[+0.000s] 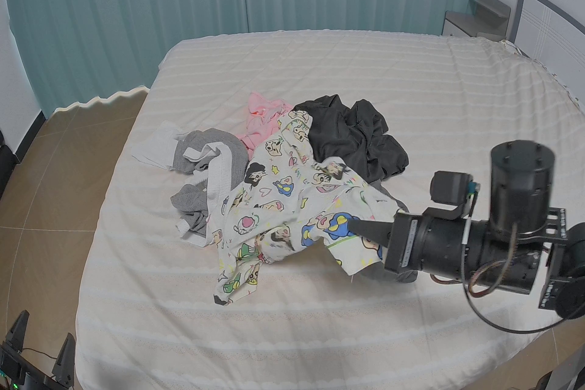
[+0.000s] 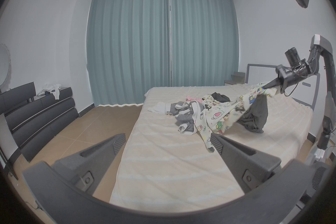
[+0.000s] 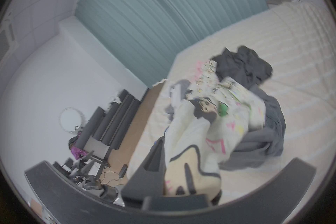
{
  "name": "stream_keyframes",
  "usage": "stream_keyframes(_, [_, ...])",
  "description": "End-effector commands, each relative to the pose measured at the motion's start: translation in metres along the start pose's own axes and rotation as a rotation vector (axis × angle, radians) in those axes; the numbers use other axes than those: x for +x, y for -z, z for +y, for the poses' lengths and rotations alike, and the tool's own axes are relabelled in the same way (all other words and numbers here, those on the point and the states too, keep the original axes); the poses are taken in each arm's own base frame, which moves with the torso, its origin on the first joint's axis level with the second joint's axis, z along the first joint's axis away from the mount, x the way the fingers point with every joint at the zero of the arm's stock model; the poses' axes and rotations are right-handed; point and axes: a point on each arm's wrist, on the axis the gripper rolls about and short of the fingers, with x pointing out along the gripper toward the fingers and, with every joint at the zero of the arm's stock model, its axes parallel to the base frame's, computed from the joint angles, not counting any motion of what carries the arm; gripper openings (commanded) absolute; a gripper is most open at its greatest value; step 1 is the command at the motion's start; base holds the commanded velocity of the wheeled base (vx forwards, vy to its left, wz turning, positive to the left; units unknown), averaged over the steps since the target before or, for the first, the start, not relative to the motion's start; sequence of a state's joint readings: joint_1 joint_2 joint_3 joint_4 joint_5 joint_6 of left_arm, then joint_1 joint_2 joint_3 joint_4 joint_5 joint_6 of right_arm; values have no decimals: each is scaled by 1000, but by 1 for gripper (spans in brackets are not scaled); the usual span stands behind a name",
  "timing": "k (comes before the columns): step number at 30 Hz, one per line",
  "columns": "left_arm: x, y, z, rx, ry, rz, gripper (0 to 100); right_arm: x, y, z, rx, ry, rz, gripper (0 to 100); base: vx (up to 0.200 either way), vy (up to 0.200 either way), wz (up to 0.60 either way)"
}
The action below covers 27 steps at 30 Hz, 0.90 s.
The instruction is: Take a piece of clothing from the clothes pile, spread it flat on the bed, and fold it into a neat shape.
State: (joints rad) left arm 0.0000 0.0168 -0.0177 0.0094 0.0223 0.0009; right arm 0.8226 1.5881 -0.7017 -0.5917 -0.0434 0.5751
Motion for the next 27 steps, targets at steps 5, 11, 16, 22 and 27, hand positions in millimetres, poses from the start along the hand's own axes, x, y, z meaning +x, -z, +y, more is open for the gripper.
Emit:
stream_keyframes(5, [-9,-95,1,-40,120,-186,100,-50,-41,47,-120,-216,-189,0,0,0,0])
stream_keyframes(11, [7,-87,-3,31,325,-43,100,-44,-25,27,-111,-160,-117,0,0,0,0])
stream_keyframes(16, [30,-85,-12,59,604,105,100,-48,-29,28,-115,-221,-105,0,0,0,0])
stream_keyframes(22, [78,-74,-22,154,690,361,100,-46,-33,33,-119,-265,-99,0,0,0,0])
stream_keyframes(27, [143,-61,-55,233,860,460,100,-31,-44,43,-124,-306,-107,0,0,0,0])
